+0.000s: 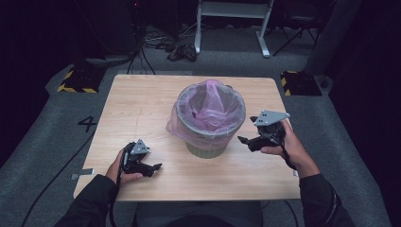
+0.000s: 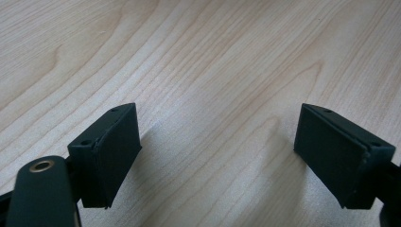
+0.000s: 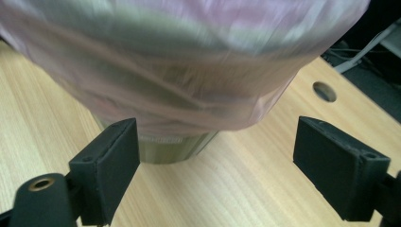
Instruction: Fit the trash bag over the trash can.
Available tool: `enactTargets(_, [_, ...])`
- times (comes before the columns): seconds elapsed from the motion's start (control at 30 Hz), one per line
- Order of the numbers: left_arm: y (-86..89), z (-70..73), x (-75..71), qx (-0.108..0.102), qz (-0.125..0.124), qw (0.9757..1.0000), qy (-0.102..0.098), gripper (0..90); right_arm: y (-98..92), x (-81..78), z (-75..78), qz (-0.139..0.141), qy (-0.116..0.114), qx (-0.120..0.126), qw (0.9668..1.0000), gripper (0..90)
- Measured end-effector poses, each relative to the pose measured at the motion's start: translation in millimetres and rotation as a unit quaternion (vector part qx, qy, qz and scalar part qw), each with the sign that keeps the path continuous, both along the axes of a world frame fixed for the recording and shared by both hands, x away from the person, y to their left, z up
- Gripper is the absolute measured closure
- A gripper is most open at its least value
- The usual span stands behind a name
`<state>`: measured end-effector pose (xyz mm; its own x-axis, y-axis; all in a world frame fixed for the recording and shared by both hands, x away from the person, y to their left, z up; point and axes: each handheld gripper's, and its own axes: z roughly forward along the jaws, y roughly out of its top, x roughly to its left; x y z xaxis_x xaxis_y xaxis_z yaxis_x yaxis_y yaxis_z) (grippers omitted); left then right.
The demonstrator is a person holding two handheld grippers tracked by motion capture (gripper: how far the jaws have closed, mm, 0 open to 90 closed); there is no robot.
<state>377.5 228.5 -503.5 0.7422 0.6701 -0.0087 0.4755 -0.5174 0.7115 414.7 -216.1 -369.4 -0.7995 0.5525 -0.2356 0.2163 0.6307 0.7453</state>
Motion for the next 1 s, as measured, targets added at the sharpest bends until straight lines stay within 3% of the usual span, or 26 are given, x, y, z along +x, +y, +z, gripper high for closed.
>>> enactTargets(0.33, [0.0, 0.0, -0.1, 0.0, 0.0, 1.0, 0.001, 14.9, -2.3, 3.1, -25.2, -0.003, 0.025, -0.024, 0.9994, 15.6])
enactTargets(0.83, [0.0, 0.0, -0.1, 0.0, 0.0, 1.0, 0.001, 15.0, -19.3, 5.2, -55.0, -0.027, 0.06, -0.038, 0.9971, 15.6])
enactTargets(1.0, [0.0, 0.0, -0.1, 0.0, 0.0, 1.0, 0.001, 15.0, -24.7, 4.4, -65.8, -0.032, 0.065, -0.059, 0.9956, 15.6])
